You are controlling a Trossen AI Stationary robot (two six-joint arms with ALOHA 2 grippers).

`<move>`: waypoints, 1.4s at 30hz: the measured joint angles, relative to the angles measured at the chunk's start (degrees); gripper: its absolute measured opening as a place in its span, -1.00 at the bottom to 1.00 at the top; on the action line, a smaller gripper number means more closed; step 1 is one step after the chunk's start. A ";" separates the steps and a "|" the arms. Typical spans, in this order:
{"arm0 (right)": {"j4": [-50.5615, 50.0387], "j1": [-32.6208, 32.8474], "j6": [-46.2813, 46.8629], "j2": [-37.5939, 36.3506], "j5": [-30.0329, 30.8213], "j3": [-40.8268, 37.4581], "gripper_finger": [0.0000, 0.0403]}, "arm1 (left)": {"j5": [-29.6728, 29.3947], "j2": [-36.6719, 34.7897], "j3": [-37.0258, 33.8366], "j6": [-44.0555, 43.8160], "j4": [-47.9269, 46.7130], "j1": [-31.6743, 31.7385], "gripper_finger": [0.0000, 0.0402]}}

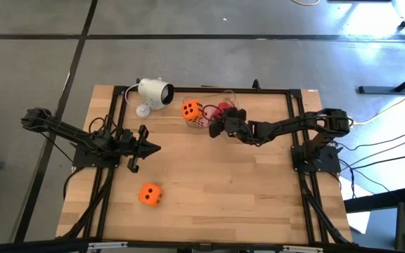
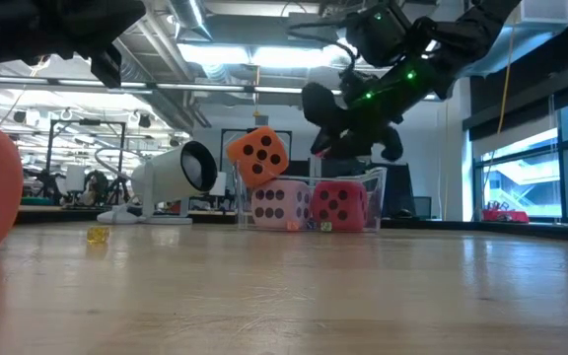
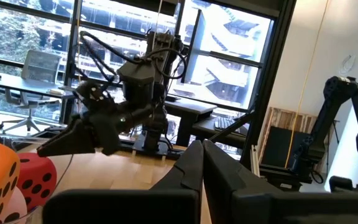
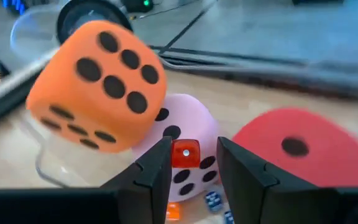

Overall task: Pick & Place Dice
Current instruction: Put the small red die into the transparent bin

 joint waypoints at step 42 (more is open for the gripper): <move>-1.29 0.00 39.92 0.76 2.14 0.01 -0.36 | 0.00 0.01 0.01 0.01 0.00 0.00 -0.95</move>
